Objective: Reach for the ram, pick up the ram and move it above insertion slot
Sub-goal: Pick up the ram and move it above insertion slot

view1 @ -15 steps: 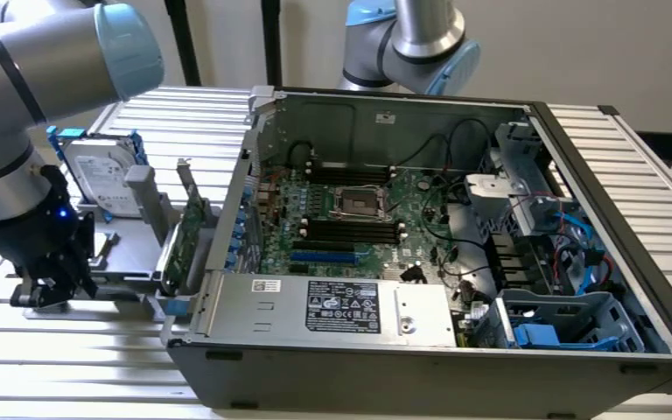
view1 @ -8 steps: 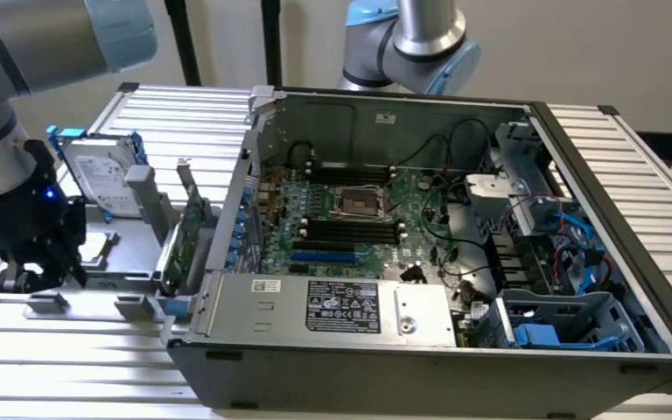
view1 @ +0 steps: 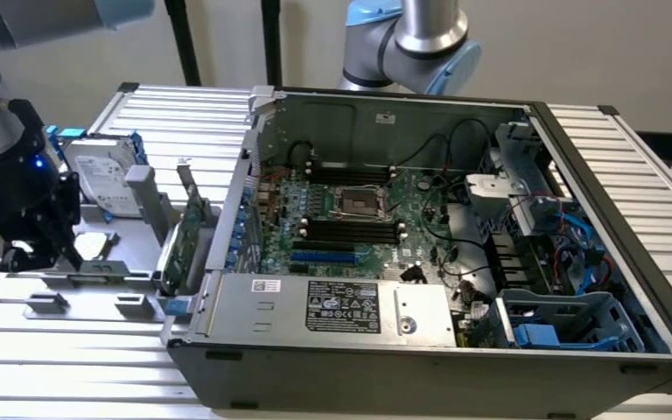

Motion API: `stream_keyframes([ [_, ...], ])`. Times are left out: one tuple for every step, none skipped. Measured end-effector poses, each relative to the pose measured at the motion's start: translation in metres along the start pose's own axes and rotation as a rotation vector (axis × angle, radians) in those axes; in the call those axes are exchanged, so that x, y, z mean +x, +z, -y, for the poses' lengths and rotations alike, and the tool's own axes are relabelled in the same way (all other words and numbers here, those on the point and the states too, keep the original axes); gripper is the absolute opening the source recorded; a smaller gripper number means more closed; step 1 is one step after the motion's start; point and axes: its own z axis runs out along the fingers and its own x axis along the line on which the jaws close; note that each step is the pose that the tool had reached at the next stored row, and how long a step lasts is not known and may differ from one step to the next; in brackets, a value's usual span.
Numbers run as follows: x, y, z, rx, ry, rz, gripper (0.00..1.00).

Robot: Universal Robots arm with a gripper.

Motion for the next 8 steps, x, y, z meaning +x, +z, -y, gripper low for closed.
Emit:
stream_keyframes([
  [0.0,-0.0046,0.0017,0.0001,0.0,0.0001,0.13],
  [0.0,-0.0092,0.0036,0.0001,0.0,0.0001,0.13],
  [0.0,-0.0138,0.0058,0.0,-0.001,-0.0001,0.13],
  [0.0,-0.0184,0.0081,0.0001,-0.001,0.0,0.13],
  [0.0,-0.023,0.0106,0.0001,-0.001,0.0001,0.13],
  [0.0,-0.0277,0.0132,0.0,-0.001,0.0001,0.13],
  [-0.001,-0.0326,0.016,0.0001,-0.001,0.0003,0.13],
  [-0.001,-0.0372,0.0187,0.0001,-0.002,0.0005,0.13],
])
